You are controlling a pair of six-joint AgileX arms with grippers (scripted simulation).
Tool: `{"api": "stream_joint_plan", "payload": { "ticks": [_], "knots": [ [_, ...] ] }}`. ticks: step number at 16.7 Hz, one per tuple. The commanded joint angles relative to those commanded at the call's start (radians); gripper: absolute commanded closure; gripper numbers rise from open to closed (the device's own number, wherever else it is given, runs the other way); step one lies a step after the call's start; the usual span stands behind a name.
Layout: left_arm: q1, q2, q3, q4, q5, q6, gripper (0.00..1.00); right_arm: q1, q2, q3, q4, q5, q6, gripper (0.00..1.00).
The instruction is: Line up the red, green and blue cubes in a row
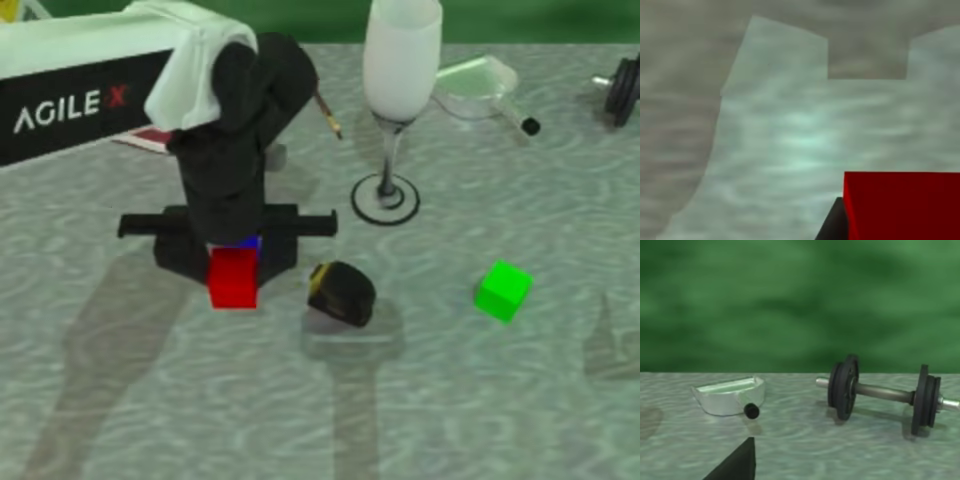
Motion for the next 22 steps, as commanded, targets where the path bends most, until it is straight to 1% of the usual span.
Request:
{"api": "stream_joint_plan", "payload": {
  "ticks": [2, 4, 10, 16, 18, 21, 22],
  "knots": [
    [-0.056, -0.037, -0.035, 0.008, -0.004, -0.076, 1.0, 0.0, 0.0, 0.0, 0.0, 0.0, 0.0, 0.0],
    [-0.082, -0.058, -0.052, 0.014, -0.007, -0.108, 1.0, 0.0, 0.0, 0.0, 0.0, 0.0, 0.0, 0.0],
    [-0.08, -0.049, -0.064, 0.03, -0.006, -0.105, 1.0, 0.0, 0.0, 0.0, 0.0, 0.0, 0.0, 0.0],
    [-0.08, 0.019, -0.198, 0.244, -0.006, -0.106, 1.0, 0.0, 0.0, 0.0, 0.0, 0.0, 0.0, 0.0],
    [-0.081, 0.032, -0.22, 0.272, -0.006, -0.106, 1.0, 0.0, 0.0, 0.0, 0.0, 0.0, 0.0, 0.0],
    [-0.081, 0.032, -0.22, 0.272, -0.006, -0.106, 1.0, 0.0, 0.0, 0.0, 0.0, 0.0, 0.0, 0.0],
    [-0.081, 0.032, -0.22, 0.272, -0.006, -0.106, 0.92, 0.0, 0.0, 0.0, 0.0, 0.0, 0.0, 0.0]
  ]
}}
